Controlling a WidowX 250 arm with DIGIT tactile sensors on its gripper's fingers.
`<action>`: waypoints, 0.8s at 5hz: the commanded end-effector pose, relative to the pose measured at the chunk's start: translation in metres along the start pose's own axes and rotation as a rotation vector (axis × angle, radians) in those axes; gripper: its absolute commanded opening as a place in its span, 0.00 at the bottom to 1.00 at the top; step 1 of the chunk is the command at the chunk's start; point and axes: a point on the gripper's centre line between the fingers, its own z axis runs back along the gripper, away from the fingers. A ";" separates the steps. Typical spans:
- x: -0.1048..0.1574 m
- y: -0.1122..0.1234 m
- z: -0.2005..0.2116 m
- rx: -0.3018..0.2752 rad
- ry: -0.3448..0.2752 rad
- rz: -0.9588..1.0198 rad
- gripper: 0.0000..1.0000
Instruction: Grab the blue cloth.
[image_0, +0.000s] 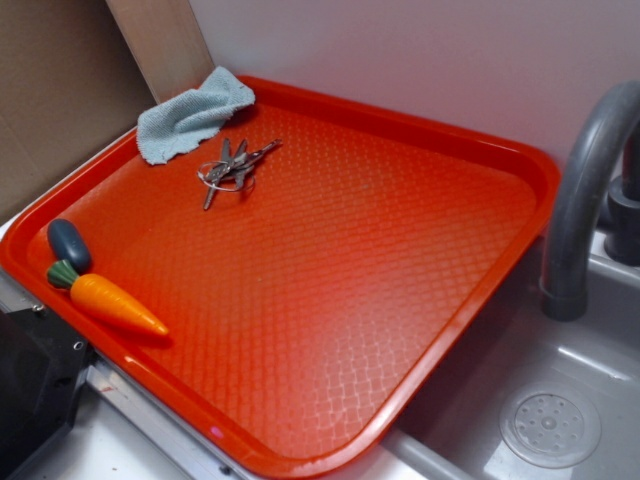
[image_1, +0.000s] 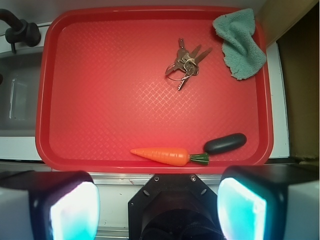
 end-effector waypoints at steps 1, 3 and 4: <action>0.000 0.000 0.000 0.000 0.000 0.000 1.00; 0.088 0.056 -0.041 -0.021 -0.263 0.492 1.00; 0.129 0.082 -0.086 -0.039 -0.295 0.615 1.00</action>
